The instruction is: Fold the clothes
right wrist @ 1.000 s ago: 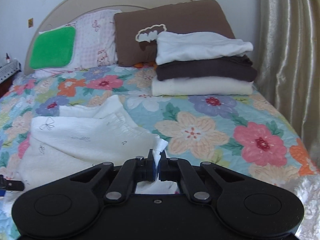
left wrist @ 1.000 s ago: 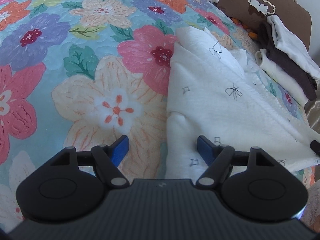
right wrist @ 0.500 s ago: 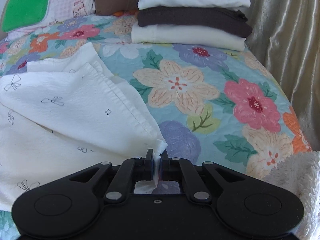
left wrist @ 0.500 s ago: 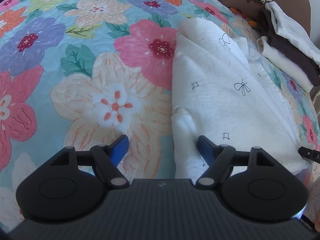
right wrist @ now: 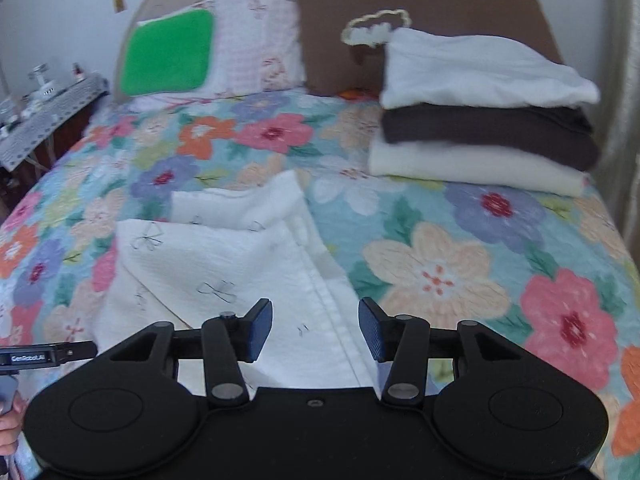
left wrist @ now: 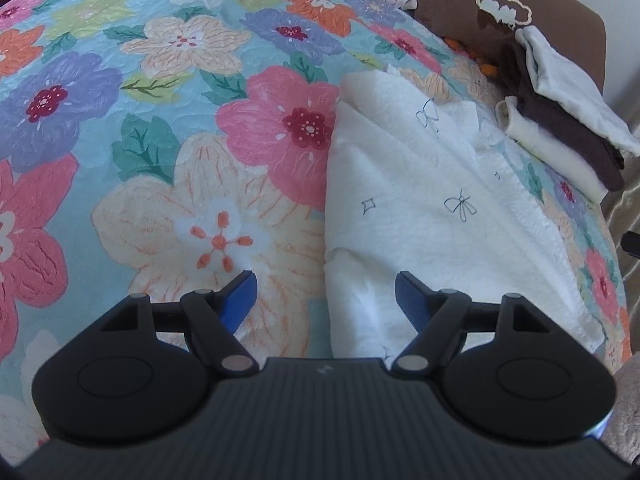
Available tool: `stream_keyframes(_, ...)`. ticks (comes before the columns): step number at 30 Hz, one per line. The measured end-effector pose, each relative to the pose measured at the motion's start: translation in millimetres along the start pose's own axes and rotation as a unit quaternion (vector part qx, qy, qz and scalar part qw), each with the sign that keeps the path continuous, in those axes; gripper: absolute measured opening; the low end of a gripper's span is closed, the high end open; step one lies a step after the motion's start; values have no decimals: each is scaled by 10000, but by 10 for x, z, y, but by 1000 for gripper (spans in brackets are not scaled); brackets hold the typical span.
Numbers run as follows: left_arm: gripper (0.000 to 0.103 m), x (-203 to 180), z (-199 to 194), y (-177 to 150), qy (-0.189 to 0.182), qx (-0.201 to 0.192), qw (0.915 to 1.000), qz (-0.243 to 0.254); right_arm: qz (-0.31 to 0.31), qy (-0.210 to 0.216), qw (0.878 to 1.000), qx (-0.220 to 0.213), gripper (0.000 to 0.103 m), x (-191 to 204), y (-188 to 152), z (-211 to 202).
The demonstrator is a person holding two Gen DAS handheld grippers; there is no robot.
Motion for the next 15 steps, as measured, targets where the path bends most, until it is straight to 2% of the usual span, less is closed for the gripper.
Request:
stream_keyframes(2, 75, -114, 5, 77, -215, -37, 9997, 108, -221, 422, 9988, 121, 53, 24, 139, 298)
stream_keyframes(5, 74, -291, 44, 213, -521, 63, 9982, 292, -207, 896, 9944, 518, 53, -31, 244, 830)
stream_keyframes(10, 74, -528, 227, 488, -759, 313, 9946, 629, -269, 1074, 9894, 938, 53, -92, 256, 1403)
stream_keyframes(12, 74, -572, 335, 572, -852, 415, 9936, 611, -249, 1112, 9878, 1060, 53, -109, 216, 1544)
stream_keyframes(15, 74, -560, 487, 647, -828, 342, 9940, 623, -140, 1288, 9852, 1123, 53, -117, 150, 1684)
Point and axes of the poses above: each gripper's, at about its wrist camera, not at the fingertips, and z roughly the way its jaws point, x to its left, y to its top, the point moved 10 cm from there along z, roughly the way its jaws point, and after that the axes turned 11 degrees about -z, right-handed, at the moved point
